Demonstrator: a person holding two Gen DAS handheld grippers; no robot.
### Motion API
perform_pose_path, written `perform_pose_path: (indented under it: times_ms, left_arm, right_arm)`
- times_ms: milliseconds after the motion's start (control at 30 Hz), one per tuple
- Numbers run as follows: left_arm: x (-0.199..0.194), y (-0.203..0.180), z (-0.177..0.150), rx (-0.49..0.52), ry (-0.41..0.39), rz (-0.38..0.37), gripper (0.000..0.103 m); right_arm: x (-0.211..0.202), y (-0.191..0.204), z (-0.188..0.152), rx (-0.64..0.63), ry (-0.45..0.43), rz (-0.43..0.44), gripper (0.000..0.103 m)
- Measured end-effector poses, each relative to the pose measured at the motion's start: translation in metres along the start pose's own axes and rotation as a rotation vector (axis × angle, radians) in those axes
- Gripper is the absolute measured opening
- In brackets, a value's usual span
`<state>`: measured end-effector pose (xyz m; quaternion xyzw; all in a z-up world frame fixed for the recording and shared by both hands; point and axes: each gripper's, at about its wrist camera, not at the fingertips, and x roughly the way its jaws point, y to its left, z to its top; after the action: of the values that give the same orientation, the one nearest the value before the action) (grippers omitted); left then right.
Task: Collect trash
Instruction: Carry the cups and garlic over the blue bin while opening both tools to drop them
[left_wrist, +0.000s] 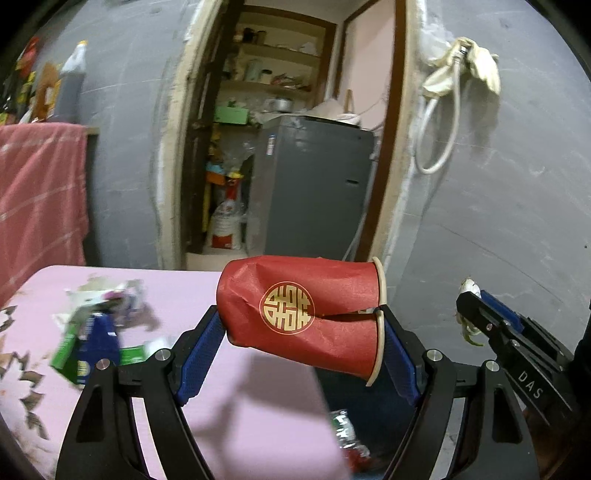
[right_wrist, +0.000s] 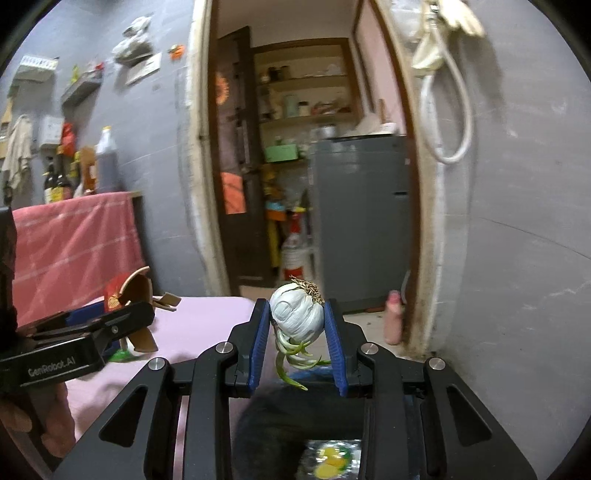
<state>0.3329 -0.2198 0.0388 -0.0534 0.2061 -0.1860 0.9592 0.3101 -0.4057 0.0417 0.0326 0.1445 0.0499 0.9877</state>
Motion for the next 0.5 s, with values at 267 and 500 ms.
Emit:
perform_pose_path:
  times_ms: [267,500]
  left_arm:
    - [0.031,-0.038,-0.011,0.032,0.045,-0.038,0.076]
    - [0.059,-0.053,-0.025,0.056,0.141,-0.053,0.076]
  right_arm:
    - [-0.007,-0.042,-0.016,0.049,0.027,-0.053,0.028]
    - [-0.004,-0.063,-0.033,0.084,0.083,-0.059,0.028]
